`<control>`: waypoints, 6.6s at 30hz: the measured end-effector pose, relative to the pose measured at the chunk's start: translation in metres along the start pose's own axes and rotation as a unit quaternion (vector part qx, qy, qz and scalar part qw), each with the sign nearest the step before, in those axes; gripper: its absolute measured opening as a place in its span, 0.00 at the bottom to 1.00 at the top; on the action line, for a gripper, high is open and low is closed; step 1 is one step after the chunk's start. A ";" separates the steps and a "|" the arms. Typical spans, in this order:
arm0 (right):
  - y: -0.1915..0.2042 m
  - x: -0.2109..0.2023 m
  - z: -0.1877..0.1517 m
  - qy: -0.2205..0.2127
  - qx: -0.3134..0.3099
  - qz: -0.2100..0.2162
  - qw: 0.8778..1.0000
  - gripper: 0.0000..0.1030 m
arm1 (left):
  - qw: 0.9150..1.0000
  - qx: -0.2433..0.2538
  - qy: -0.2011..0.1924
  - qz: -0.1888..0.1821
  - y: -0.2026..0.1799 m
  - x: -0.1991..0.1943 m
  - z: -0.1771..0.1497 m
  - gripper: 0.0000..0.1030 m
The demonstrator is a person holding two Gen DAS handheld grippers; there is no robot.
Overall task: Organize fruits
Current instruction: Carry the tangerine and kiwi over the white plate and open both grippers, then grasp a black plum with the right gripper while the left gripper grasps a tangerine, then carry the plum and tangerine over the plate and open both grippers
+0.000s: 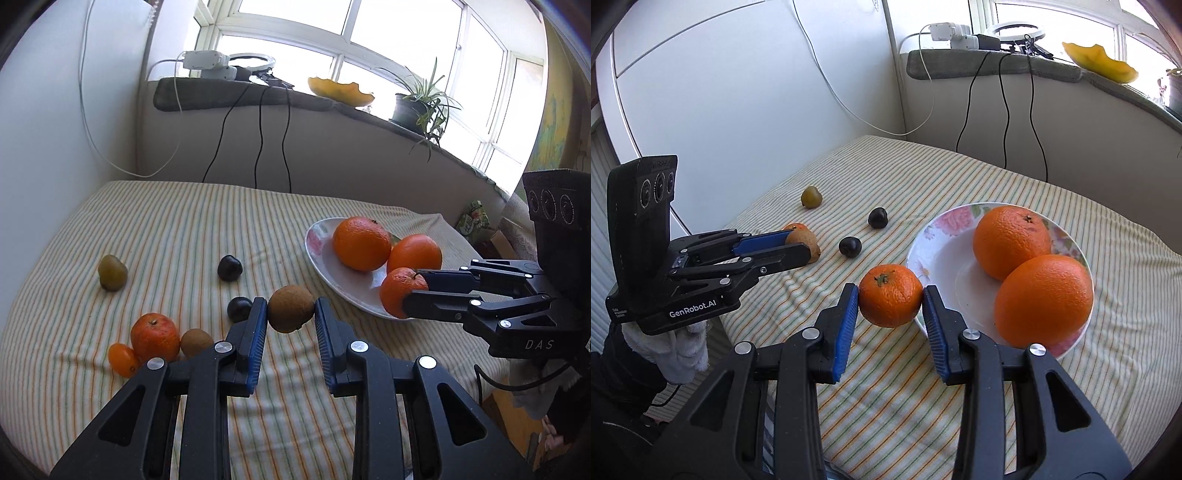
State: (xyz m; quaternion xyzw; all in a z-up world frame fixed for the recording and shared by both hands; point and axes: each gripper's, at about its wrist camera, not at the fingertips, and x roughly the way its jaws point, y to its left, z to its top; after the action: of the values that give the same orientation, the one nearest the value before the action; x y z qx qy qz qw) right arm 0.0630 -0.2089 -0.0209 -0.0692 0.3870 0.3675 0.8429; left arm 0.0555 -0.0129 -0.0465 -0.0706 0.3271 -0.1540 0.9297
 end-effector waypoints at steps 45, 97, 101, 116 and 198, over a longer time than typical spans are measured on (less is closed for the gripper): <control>-0.013 -0.001 -0.002 -0.020 0.005 -0.038 0.999 0.66 | 0.999 0.028 0.009 -0.031 -0.019 0.045 0.044 0.53; 0.046 0.110 0.041 0.068 -0.066 0.018 0.995 0.40 | 0.995 -0.065 0.036 0.067 0.112 -0.022 -0.038 0.36; 0.047 0.121 0.041 0.079 -0.077 0.010 0.994 0.40 | 0.995 -0.063 0.040 0.067 0.114 -0.019 -0.038 0.35; 0.051 0.146 0.041 0.109 -0.096 0.013 0.989 0.26 | 0.995 -0.060 0.048 0.063 0.117 -0.014 -0.040 0.25; -0.049 0.054 0.067 0.028 -0.029 -0.035 0.999 0.25 | 0.996 0.019 0.038 -0.082 -0.035 0.063 0.017 0.25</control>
State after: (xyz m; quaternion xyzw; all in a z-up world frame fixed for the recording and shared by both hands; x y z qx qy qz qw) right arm 0.1592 -0.1864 -0.0211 -0.1173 0.3974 0.3471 0.8413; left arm 0.1038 -0.0659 -0.0622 -0.0738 0.3527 -0.2388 0.9017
